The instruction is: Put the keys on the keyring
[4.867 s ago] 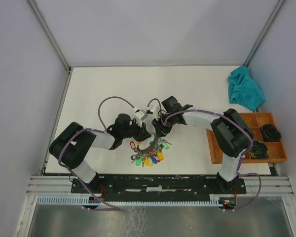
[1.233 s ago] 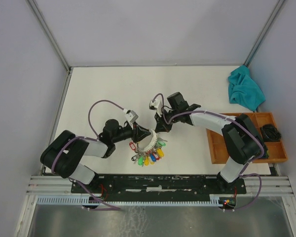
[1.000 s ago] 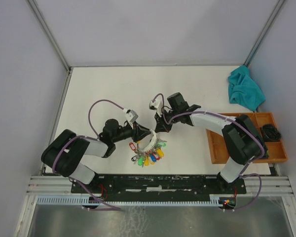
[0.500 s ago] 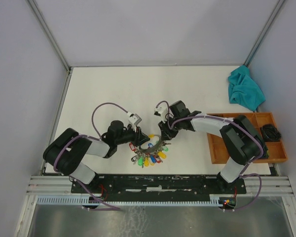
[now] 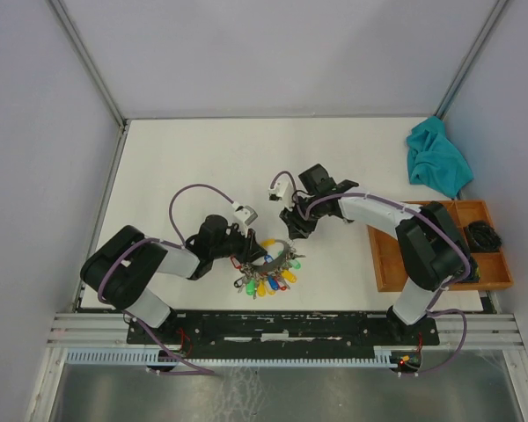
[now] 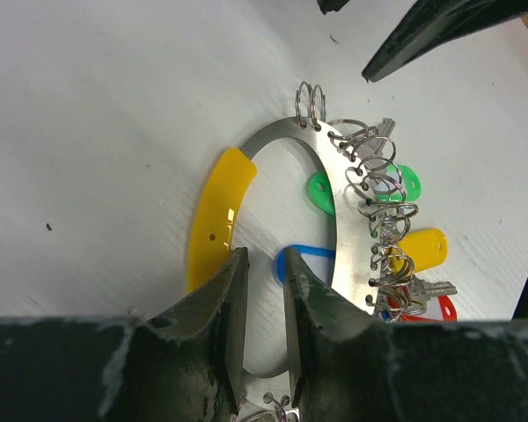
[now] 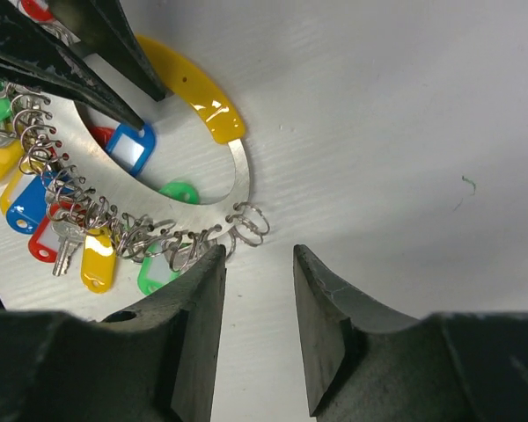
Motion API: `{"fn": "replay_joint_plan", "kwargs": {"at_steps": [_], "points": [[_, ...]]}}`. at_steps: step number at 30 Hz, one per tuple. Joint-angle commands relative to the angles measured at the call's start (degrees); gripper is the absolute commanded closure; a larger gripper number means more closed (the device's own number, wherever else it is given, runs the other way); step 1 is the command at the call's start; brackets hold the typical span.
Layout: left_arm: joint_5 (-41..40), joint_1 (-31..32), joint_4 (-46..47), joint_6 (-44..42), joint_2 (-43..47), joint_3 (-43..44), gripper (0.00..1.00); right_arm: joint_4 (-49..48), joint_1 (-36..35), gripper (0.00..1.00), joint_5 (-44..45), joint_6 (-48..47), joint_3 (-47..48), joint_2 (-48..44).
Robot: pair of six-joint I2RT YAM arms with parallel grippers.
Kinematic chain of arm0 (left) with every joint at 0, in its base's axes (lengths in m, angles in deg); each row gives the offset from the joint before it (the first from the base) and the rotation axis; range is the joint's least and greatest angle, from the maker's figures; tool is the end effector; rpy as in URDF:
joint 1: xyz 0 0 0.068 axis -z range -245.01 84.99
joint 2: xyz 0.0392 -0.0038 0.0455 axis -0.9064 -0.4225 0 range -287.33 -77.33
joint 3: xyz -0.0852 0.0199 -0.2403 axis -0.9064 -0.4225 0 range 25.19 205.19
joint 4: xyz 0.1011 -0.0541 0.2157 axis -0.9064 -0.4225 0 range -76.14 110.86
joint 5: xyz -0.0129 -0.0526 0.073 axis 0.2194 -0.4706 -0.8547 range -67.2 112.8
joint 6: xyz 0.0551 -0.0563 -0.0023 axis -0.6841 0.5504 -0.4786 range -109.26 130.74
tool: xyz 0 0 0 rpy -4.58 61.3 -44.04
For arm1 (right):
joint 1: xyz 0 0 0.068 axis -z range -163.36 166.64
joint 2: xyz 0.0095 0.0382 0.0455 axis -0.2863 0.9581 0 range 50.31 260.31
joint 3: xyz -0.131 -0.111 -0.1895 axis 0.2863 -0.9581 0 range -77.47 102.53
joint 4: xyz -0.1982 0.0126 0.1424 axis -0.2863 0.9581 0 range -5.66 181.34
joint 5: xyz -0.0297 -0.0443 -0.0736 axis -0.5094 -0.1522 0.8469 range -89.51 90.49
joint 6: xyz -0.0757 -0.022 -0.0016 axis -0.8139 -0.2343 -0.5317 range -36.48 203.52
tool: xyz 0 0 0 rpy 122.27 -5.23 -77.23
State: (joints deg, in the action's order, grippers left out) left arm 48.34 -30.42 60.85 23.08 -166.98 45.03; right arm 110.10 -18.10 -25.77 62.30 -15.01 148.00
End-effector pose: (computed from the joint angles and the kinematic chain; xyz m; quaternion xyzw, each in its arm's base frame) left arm 0.2057 -0.1773 0.1006 0.2716 0.8066 -0.3701 0.3724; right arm 0.2607 0.2171 0.1580 -0.4925 0.8060 0.2471 0.2163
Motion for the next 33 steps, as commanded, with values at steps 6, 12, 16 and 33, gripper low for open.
{"fn": "replay_joint_plan", "kwargs": {"at_steps": [6,12,16,33], "points": [[-1.39,0.04,-0.17,-2.69,-0.90,1.08,0.71,7.11,1.87,0.58,-10.51,-8.90,11.03,9.13],[-1.38,0.03,-0.26,-2.96,-0.65,0.93,0.71,13.29,1.80,0.60,-12.50,-10.77,16.90,14.32],[-1.25,0.00,-0.25,-3.04,-0.83,1.05,0.70,19.92,1.87,0.60,-14.62,-12.39,21.00,17.64],[2.12,0.00,4.91,0.83,0.12,2.75,0.71,16.65,2.23,0.53,-7.52,-3.18,18.43,12.83]]}}
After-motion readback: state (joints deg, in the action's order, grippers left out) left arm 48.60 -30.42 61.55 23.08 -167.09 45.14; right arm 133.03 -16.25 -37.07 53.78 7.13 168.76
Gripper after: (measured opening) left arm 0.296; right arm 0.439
